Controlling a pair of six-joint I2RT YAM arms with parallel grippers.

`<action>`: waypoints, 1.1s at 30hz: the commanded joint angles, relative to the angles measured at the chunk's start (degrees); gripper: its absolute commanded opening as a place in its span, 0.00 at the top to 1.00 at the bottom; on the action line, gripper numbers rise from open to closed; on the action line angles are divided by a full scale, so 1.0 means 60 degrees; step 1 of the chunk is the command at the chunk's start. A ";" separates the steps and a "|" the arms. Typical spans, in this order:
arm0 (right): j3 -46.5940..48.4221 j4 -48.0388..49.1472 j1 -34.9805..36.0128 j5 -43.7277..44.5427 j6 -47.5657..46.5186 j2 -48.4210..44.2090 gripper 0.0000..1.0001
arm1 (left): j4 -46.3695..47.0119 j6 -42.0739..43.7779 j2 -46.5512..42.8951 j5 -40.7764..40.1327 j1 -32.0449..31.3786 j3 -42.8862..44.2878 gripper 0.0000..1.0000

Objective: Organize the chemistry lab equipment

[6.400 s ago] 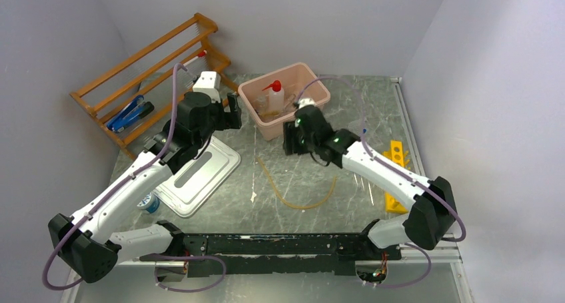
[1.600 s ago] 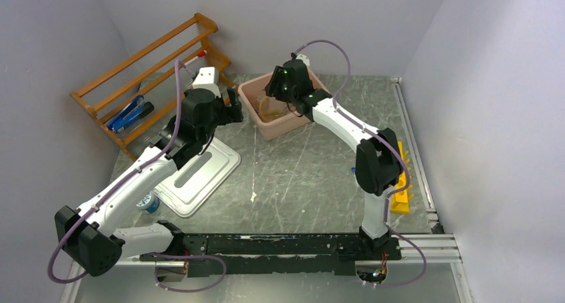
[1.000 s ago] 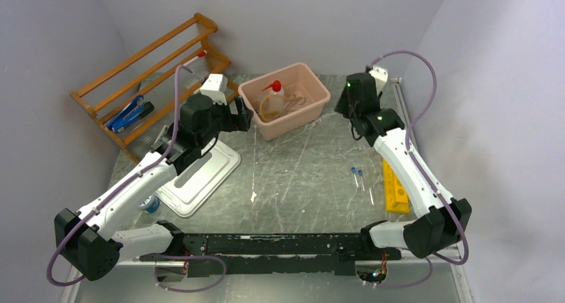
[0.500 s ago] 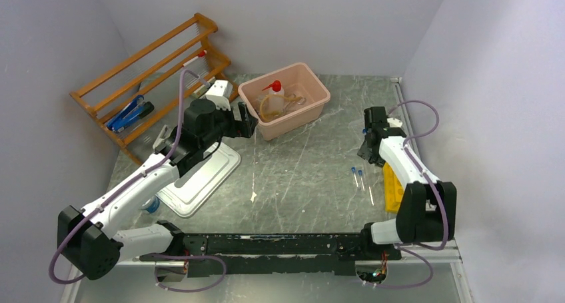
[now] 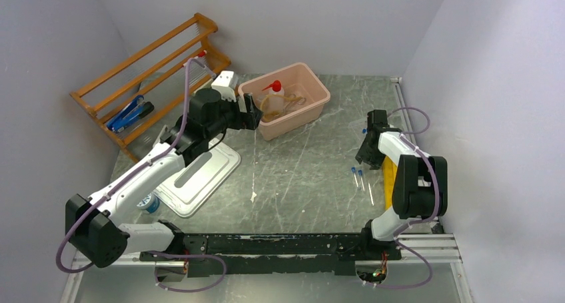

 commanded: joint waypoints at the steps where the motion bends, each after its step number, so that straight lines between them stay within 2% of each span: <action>1: -0.0215 0.0408 -0.0114 -0.0562 0.0001 0.0432 0.55 | -0.0182 0.0247 0.0259 0.0453 0.0053 0.0662 0.07; 7: 0.0004 0.0567 -0.0204 0.0007 -0.0338 0.0651 0.57 | -0.0420 0.0419 0.0183 0.0410 0.0056 0.0876 0.07; 12: 0.0138 0.0693 -0.0246 -0.0341 -0.1083 0.1012 0.59 | -0.0617 0.0548 0.0032 0.0303 0.0049 0.0908 0.07; 16: 0.0091 0.0939 -0.0250 -0.1249 -0.1349 0.1077 0.66 | -0.0847 0.0682 -0.0111 0.0218 0.0052 0.1004 0.07; 20: 0.0037 0.1020 -0.0246 -0.1110 -0.1198 0.0970 0.72 | -0.1302 0.0973 -0.0503 0.0027 0.0048 0.1020 0.07; 24: 0.0037 0.0957 -0.0204 -0.0609 -0.1210 0.0619 0.77 | -0.1383 0.1113 -0.0785 0.0029 0.0045 0.0725 0.06; 33: 0.0078 0.0449 0.0060 -0.0240 -0.0496 -0.0877 0.83 | -0.1315 0.1233 -0.1062 0.1165 0.0016 0.0096 0.06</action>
